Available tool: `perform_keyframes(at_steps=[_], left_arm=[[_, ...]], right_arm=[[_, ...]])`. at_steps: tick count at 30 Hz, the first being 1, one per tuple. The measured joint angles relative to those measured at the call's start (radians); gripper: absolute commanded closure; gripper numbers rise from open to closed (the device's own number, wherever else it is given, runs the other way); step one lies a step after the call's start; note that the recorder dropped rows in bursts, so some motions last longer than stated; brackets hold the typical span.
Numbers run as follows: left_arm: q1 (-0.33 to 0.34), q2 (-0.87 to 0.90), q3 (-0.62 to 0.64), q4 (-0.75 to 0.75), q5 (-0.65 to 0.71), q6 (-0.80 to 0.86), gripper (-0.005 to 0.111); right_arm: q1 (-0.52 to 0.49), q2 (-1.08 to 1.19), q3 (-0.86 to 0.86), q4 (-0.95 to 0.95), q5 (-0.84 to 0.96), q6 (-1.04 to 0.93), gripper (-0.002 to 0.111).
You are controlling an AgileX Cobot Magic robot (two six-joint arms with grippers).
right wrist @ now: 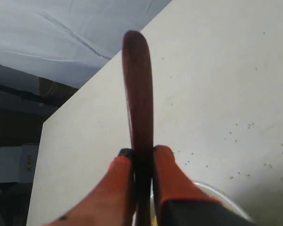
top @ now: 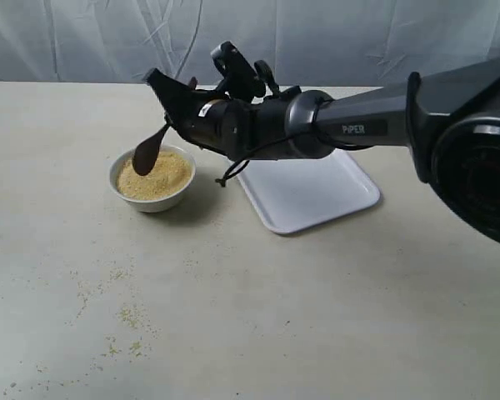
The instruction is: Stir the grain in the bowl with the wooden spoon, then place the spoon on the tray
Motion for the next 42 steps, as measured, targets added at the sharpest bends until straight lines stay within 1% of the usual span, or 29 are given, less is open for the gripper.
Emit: perform_keyframes(at_steps=[1,3,4,6,14,25,28,30,32,33,34,35,37,39,40,42], left_arm=[[0.0,0.0,0.0,0.0,0.0,0.0,0.107],[0.0,0.0,0.0,0.0,0.0,0.0,0.107],[0.0,0.0,0.0,0.0,0.0,0.0,0.107],[0.0,0.0,0.0,0.0,0.0,0.0,0.107],[0.0,0.0,0.0,0.0,0.0,0.0,0.107],[0.0,0.0,0.0,0.0,0.0,0.0,0.107],[0.0,0.0,0.0,0.0,0.0,0.0,0.107],[0.0,0.0,0.0,0.0,0.0,0.0,0.107],[0.0,0.0,0.0,0.0,0.0,0.0,0.107],[0.0,0.0,0.0,0.0,0.0,0.0,0.107],[0.0,0.0,0.0,0.0,0.0,0.0,0.107],[0.0,0.0,0.0,0.0,0.0,0.0,0.107],[0.0,0.0,0.0,0.0,0.0,0.0,0.107],[0.0,0.0,0.0,0.0,0.0,0.0,0.107],[0.0,0.0,0.0,0.0,0.0,0.0,0.107],[0.0,0.0,0.0,0.0,0.0,0.0,0.107]], right_arm=[[0.002,0.001,0.0,0.002,0.0,-0.007,0.105],[0.002,0.001,0.0,0.021,-0.001,-0.039,0.095],[0.002,0.003,0.0,0.028,0.002,-0.049,0.088],[0.005,0.006,0.002,0.038,0.004,-0.07,0.084],[0.01,0.021,0.015,0.054,0.006,-0.084,0.083],[0.006,-0.013,0.015,0.028,0.097,-0.085,0.083],[-0.049,-0.079,-0.007,-0.106,0.244,-0.092,0.083],[-0.106,-0.095,-0.064,-0.136,0.413,-0.178,0.083],[-0.166,-0.092,-0.126,0.001,0.575,-0.414,0.083],[-0.209,-0.079,-0.162,0.187,0.679,-0.626,0.083],[-0.234,-0.063,-0.181,0.33,0.738,-0.761,0.083],[-0.277,-0.028,-0.211,0.509,0.845,-0.92,0.082],[-0.316,0.022,-0.236,0.688,0.937,-1.074,0.073],[-0.337,0.061,-0.245,0.799,0.977,-1.17,0.062],[-0.343,0.09,-0.25,0.849,0.984,-1.212,0.059],[-0.347,0.126,-0.262,0.894,0.972,-1.273,0.06]])
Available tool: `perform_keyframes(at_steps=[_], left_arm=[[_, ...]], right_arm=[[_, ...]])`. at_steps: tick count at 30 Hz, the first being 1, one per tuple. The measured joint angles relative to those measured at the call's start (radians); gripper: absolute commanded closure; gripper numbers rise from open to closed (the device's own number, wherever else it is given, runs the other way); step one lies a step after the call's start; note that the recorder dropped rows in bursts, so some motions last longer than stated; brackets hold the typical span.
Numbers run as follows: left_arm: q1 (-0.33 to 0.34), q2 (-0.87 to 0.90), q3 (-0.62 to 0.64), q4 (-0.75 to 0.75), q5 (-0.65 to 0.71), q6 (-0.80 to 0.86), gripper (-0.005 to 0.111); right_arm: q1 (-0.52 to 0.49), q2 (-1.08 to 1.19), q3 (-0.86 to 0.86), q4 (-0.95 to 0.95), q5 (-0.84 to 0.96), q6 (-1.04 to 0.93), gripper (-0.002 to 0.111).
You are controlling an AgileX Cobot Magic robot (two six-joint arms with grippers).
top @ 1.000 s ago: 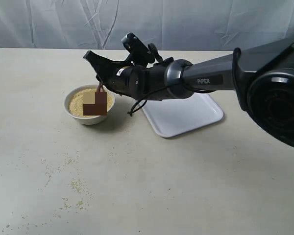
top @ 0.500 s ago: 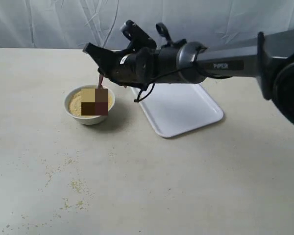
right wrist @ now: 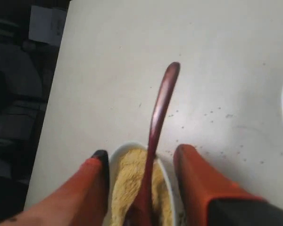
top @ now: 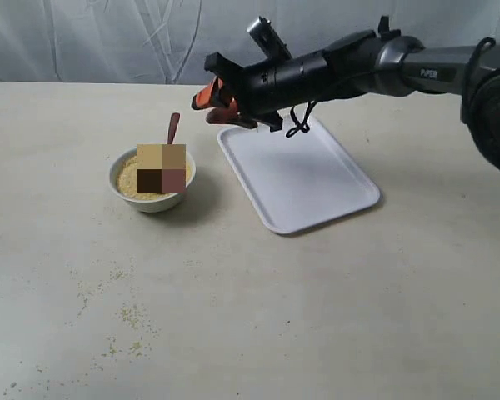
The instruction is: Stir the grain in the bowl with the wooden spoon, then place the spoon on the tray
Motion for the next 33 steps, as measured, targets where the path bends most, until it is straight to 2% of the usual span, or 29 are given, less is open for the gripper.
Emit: perform_keyframes(at_steps=[9,19,33], left_arm=[[0.0,0.0,0.0,0.0,0.0,0.0,0.107],[0.0,0.0,0.0,0.0,0.0,0.0,0.107],[0.0,0.0,0.0,0.0,0.0,0.0,0.107]], right_arm=[[0.03,0.16,-0.166,0.091,-0.023,-0.107,0.059],[0.043,0.213,-0.183,0.101,-0.038,-0.126,0.059],[0.047,0.243,-0.245,0.113,0.03,-0.152,0.059]])
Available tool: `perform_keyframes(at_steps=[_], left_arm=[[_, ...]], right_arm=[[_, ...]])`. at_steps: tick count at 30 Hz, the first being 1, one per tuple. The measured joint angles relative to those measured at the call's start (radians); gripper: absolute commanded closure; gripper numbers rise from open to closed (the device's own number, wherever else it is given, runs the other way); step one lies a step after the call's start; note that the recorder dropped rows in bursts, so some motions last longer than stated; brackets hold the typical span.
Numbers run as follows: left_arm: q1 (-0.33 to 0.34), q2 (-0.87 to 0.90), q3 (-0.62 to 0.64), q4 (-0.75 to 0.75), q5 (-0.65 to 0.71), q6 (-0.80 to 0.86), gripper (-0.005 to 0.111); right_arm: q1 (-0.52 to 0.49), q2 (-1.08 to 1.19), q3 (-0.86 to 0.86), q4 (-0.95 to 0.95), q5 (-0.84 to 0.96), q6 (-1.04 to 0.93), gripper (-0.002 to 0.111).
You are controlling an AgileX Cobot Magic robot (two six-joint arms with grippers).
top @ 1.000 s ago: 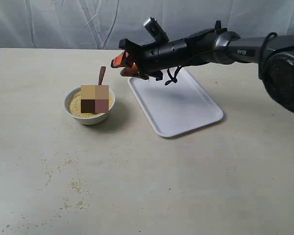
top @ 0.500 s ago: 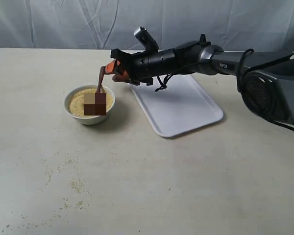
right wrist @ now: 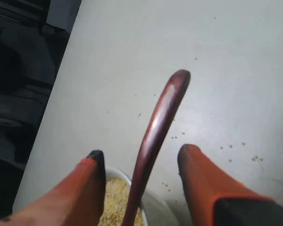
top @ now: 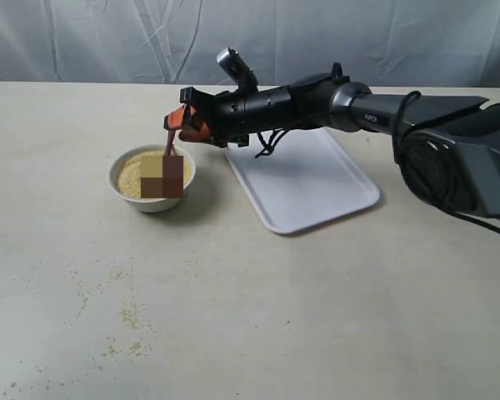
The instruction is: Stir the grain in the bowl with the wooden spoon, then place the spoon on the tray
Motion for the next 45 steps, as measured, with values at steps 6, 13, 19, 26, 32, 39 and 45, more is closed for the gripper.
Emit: perform_keyframes(at_steps=[6,13,19,26,32,39,45], left_arm=[[0.0,0.0,0.0,0.0,0.0,0.0,0.107],[0.0,0.0,0.0,0.0,0.0,0.0,0.107],[0.0,0.0,0.0,0.0,0.0,0.0,0.107],[0.0,0.0,0.0,0.0,0.0,0.0,0.107],[0.0,0.0,0.0,0.0,0.0,0.0,0.107],[0.0,0.0,0.0,0.0,0.0,0.0,0.107],[0.0,0.0,0.0,0.0,0.0,0.0,0.107]], right_arm=[[0.0,0.0,0.0,0.0,0.009,0.0,0.059],[0.001,0.0,0.0,0.0,0.049,0.0,0.06],[0.001,0.0,0.0,0.0,0.071,0.009,0.06],[0.006,0.0,0.0,-0.002,0.054,0.011,0.087],[0.009,0.009,0.0,-0.013,0.017,0.019,0.109],[0.012,0.011,0.002,-0.021,0.002,0.026,0.109],[0.009,0.011,0.002,-0.017,0.005,0.037,0.109]])
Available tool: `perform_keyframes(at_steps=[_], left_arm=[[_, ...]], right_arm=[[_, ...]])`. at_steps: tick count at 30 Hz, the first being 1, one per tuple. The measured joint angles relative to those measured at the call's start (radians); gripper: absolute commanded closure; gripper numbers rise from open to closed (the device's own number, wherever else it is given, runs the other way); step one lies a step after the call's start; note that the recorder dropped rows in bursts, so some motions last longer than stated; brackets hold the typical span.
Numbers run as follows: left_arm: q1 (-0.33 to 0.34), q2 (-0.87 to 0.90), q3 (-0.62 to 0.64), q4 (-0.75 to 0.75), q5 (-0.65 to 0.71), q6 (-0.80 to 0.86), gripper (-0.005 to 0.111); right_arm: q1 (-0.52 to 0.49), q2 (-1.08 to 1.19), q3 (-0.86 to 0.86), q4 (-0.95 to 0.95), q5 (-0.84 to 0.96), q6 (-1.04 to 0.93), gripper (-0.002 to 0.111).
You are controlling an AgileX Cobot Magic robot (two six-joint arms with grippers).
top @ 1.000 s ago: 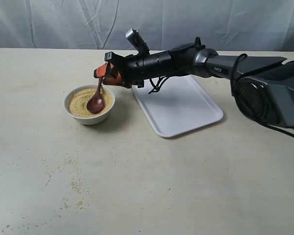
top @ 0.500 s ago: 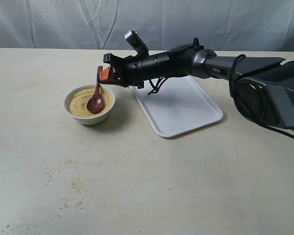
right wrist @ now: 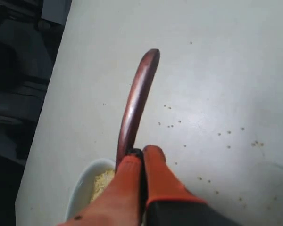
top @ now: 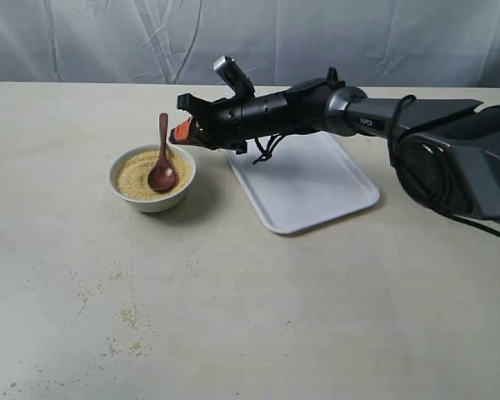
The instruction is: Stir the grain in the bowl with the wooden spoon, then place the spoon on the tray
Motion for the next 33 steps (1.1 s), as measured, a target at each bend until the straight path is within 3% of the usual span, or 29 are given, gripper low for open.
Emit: perform_keyframes(at_steps=[7,13,20,27,33], left_arm=[[0.0,0.0,0.0,0.0,0.0,0.0,0.107],[0.0,0.0,0.0,0.0,0.0,0.0,0.107],[0.0,0.0,0.0,0.0,0.0,0.0,0.107],[0.0,0.0,0.0,0.0,0.0,0.0,0.107],[0.0,0.0,0.0,0.0,0.0,0.0,0.107]], right_arm=[[-0.041,0.0,0.0,-0.026,0.074,0.022,0.109],[-0.047,-0.031,0.002,-0.169,0.08,0.094,0.109],[-0.047,-0.151,0.002,-0.538,0.101,0.344,0.109],[-0.047,-0.283,0.013,-0.967,0.269,0.581,0.109],[-0.047,-0.459,0.218,-1.108,0.278,0.642,0.109]])
